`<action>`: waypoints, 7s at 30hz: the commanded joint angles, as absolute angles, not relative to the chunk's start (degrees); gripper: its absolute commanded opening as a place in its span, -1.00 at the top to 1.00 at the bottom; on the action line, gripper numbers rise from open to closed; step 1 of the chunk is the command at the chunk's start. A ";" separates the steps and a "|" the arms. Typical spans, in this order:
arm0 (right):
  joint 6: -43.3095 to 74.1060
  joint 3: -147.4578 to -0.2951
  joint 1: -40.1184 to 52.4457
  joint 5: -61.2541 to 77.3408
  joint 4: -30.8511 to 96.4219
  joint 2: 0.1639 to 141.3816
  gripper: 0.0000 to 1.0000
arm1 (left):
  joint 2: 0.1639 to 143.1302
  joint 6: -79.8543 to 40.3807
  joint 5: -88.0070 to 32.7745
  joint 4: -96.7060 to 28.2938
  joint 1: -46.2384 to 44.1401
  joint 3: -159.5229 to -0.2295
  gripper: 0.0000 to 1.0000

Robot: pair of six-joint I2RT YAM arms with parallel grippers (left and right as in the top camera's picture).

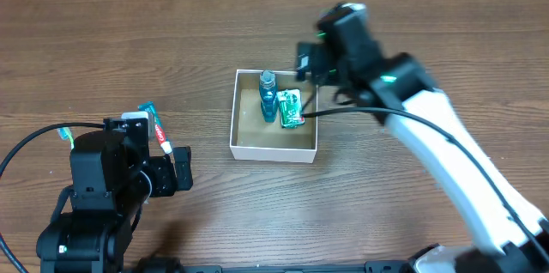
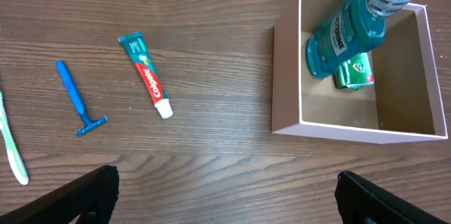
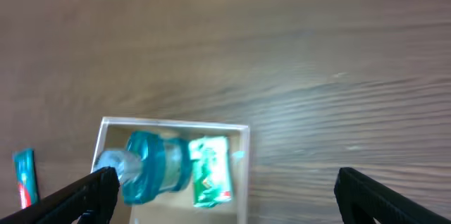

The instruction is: Pack container

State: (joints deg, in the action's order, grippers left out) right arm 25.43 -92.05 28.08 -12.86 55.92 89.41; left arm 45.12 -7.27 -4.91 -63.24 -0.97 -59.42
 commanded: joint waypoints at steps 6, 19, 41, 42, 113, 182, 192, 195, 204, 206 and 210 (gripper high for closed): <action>28.53 -89.65 17.80 -12.38 71.85 83.24 -1.00 | 45.17 -7.62 -4.40 -61.78 -0.45 -60.82 -1.00; 21.32 -66.00 4.56 -4.27 73.30 62.50 -1.00 | 65.01 -17.63 2.09 -61.23 -0.30 -69.54 -1.00; 12.99 -64.18 -11.97 8.58 71.00 69.04 -1.00 | 110.63 -23.20 -1.54 -49.17 9.74 -70.61 -1.00; 12.99 -64.18 -11.97 8.45 70.98 69.04 -1.00 | 111.22 -22.79 -1.58 -48.73 9.74 -70.61 -0.99; 13.02 -64.18 -11.97 8.47 70.59 69.04 -1.00 | 105.93 24.67 1.61 -60.51 -32.29 -84.58 0.89; 13.02 -64.18 -11.97 8.45 70.96 69.04 -1.00 | 107.11 -10.63 -3.53 -43.18 26.13 -65.08 0.91; 13.02 -64.18 -11.97 8.47 70.76 69.04 -1.00 | 87.35 -1.93 -8.64 -48.14 11.35 -73.41 0.92; 13.02 -64.18 -11.97 8.47 70.76 69.04 -1.00 | 80.34 7.84 -8.97 -47.09 -0.47 -73.73 0.92; 13.02 -64.18 -11.97 8.49 70.74 69.04 -1.00 | 80.23 24.32 -4.91 -44.95 -30.72 -73.71 0.92; 13.02 -64.18 -11.97 8.49 70.74 69.04 -1.00 | 84.14 24.47 -4.19 -44.88 -32.21 -73.71 0.92; 13.02 -64.18 -11.97 8.49 70.76 69.04 -1.00 | 92.33 24.43 -4.10 -44.99 -32.23 -73.71 0.92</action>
